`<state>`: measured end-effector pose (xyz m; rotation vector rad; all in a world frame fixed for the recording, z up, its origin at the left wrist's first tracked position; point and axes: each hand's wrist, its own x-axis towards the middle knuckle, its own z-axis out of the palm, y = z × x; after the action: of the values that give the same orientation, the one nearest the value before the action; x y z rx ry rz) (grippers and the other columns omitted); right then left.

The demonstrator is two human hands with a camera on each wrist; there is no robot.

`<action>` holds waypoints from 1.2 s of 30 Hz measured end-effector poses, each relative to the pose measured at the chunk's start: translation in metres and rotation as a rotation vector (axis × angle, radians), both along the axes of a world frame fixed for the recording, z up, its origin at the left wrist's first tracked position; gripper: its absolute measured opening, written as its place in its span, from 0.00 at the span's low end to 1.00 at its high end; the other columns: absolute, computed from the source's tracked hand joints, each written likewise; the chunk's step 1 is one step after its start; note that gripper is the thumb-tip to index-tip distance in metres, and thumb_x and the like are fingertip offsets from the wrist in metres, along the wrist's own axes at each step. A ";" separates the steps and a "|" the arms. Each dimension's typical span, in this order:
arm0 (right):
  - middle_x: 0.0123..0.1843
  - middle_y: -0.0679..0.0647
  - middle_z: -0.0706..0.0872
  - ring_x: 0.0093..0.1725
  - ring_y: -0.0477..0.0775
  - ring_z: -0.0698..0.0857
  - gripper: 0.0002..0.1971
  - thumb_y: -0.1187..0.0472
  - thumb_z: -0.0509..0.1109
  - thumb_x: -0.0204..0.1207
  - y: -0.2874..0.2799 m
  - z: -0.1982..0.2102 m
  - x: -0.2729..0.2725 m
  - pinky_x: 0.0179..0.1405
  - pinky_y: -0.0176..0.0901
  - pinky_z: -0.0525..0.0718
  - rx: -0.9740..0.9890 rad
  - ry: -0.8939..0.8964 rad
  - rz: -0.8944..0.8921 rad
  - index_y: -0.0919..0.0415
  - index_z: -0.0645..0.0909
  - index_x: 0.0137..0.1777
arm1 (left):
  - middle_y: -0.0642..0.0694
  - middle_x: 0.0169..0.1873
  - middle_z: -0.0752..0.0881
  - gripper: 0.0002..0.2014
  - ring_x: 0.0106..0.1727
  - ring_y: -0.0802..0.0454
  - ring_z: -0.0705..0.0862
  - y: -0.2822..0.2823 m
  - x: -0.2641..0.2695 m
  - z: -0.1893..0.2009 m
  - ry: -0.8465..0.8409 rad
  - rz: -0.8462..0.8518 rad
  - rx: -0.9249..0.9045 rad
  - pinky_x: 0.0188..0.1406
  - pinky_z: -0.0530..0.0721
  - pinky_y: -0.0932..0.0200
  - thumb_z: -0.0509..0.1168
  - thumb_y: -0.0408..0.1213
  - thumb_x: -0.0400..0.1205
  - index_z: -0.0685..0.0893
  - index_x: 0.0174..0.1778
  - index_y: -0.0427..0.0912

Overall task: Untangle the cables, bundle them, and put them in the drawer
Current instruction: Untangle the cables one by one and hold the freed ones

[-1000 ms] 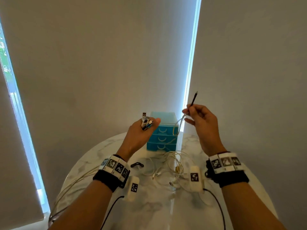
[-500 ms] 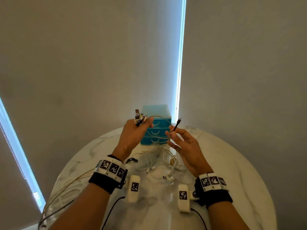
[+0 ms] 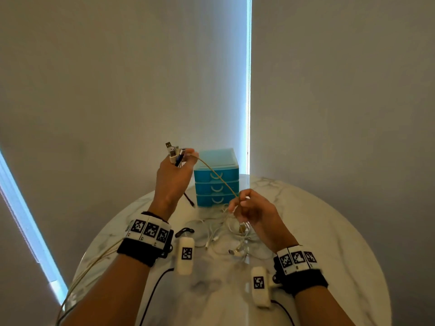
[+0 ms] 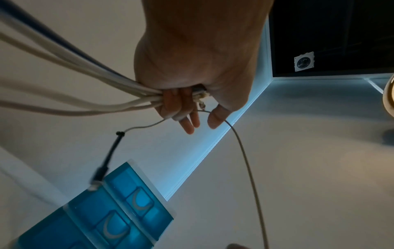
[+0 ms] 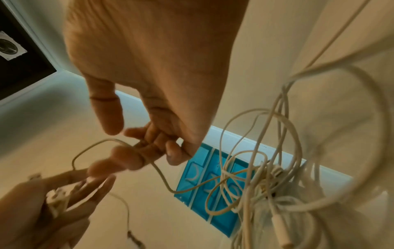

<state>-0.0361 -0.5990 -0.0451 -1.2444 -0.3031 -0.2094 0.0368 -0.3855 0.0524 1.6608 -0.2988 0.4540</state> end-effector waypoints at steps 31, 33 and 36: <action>0.26 0.42 0.74 0.25 0.43 0.69 0.20 0.46 0.60 0.95 0.044 0.008 0.001 0.26 0.37 0.68 -0.365 0.152 -0.056 0.56 0.81 0.45 | 0.47 0.49 0.96 0.24 0.27 0.66 0.86 -0.042 -0.029 -0.021 0.193 -0.367 0.259 0.31 0.83 0.63 0.69 0.62 0.88 0.91 0.62 0.43; 0.26 0.40 0.76 0.26 0.42 0.71 0.20 0.46 0.60 0.95 0.051 0.008 0.001 0.27 0.37 0.70 -0.455 0.149 -0.071 0.55 0.82 0.44 | 0.48 0.46 0.96 0.24 0.32 0.61 0.89 -0.041 -0.026 -0.028 0.132 -0.383 0.372 0.25 0.82 0.66 0.71 0.63 0.86 0.92 0.57 0.43; 0.27 0.40 0.77 0.28 0.42 0.72 0.18 0.50 0.61 0.95 0.054 0.003 0.002 0.29 0.35 0.71 -0.416 0.140 -0.051 0.58 0.84 0.47 | 0.51 0.44 0.94 0.25 0.39 0.58 0.89 -0.039 -0.019 -0.033 0.038 -0.290 0.430 0.34 0.83 0.64 0.65 0.63 0.89 0.90 0.42 0.46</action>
<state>-0.0338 -0.5449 -0.0418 -1.6710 -0.1983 -0.1039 0.0182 -0.4249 0.0199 1.9998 -0.6328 0.1423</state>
